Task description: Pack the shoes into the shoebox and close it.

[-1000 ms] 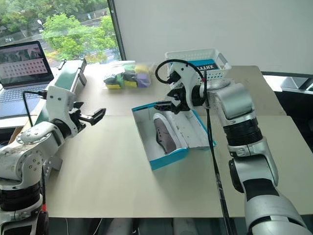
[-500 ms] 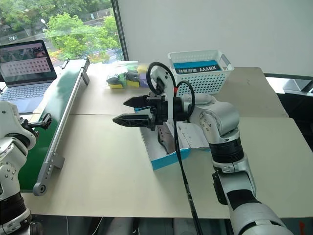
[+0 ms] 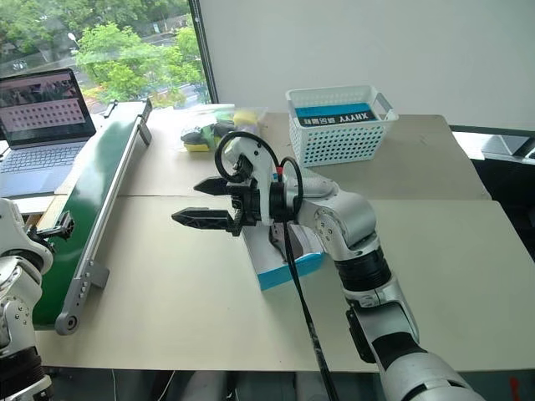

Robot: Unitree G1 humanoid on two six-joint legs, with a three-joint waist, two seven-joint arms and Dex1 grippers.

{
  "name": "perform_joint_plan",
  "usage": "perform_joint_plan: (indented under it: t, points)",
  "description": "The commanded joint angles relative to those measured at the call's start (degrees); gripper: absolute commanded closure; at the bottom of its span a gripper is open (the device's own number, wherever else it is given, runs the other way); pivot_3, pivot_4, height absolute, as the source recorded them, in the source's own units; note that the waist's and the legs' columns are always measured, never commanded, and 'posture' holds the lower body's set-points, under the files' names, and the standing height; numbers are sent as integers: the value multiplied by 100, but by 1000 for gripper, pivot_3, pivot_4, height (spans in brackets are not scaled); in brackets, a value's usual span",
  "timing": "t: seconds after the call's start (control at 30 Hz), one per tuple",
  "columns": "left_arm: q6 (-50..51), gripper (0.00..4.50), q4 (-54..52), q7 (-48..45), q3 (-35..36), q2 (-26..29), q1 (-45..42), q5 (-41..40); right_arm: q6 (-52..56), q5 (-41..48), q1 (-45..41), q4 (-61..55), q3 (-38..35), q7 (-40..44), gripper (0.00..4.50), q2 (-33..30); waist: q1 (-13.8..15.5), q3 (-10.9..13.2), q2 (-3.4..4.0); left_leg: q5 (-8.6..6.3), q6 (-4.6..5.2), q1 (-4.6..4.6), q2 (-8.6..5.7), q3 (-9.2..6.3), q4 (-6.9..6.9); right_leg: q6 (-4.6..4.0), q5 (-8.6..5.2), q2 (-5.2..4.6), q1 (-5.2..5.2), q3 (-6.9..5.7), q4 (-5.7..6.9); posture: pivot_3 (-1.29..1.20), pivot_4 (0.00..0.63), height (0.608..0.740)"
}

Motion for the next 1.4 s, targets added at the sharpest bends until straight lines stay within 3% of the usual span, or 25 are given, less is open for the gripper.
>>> perform_joint_plan:
  t: [0.03,0.6,1.0,1.4]
  points:
    - [-585,0,221,-2,125,39,134,210,-503,-95,157,217,-143,-259,37,271,-23,0,0,0,0,1,0,2,-1,-1,0,0,-1,1,0,0,150,740]
    - [-1014,0,955,-301,-399,157,-231,257,-918,-406,441,228,158,-583,37,828,-28,-1,-2,0,-1,1,3,1,-3,-4,3,2,-4,-1,3,0,150,740]
    - [-1060,0,830,-223,-571,-38,-235,282,-1470,-1149,558,298,712,-423,37,334,-11,-2,-3,0,-1,1,2,0,-2,-5,3,2,-3,-2,3,0,150,740]
    - [-980,0,538,-229,-739,-184,-271,243,-1570,-1269,552,396,649,-377,37,297,-10,-2,-4,1,-1,2,2,0,-2,-5,3,2,-3,-2,3,0,150,740]
